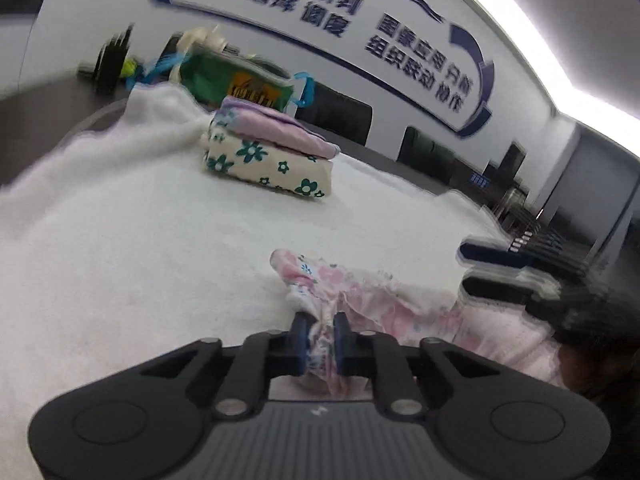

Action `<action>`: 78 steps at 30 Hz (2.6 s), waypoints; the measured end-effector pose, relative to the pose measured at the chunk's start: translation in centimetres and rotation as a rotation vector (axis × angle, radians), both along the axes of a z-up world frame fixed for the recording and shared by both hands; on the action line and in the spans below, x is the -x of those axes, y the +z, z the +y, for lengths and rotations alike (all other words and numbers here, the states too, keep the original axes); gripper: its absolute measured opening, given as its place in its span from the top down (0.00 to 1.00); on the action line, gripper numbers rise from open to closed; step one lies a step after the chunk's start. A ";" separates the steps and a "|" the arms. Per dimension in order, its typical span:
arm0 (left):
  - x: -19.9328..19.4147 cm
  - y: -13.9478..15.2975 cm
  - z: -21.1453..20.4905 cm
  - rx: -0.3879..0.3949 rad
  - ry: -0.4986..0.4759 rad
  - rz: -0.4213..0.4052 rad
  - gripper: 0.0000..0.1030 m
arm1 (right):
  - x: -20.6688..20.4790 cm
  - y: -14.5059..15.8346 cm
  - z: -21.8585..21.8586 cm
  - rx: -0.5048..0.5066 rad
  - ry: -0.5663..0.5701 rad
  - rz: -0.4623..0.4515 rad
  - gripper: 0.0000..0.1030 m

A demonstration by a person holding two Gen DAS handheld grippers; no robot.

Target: Fold clothes

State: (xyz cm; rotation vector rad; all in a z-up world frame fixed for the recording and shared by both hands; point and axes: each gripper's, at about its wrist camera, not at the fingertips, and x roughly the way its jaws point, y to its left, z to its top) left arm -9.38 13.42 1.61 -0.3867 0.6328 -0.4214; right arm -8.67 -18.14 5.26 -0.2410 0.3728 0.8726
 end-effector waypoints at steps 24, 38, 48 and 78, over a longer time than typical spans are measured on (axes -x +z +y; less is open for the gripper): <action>0.0 -0.4 -3.9 -0.210 0.061 -0.035 0.47 | -3.7 -5.1 3.7 0.083 0.035 0.204 0.85; 0.1 2.2 -3.0 -0.038 0.082 -0.007 0.90 | 0.1 -1.5 -5.3 -0.039 -0.153 0.116 0.82; 0.9 7.9 -16.4 -0.236 -0.114 -0.260 0.91 | 1.8 -4.6 -7.5 -0.098 -0.269 0.204 0.79; -16.9 5.3 -33.5 -0.315 -0.813 0.026 0.26 | 11.0 -7.3 -29.2 -0.678 -0.896 0.463 0.55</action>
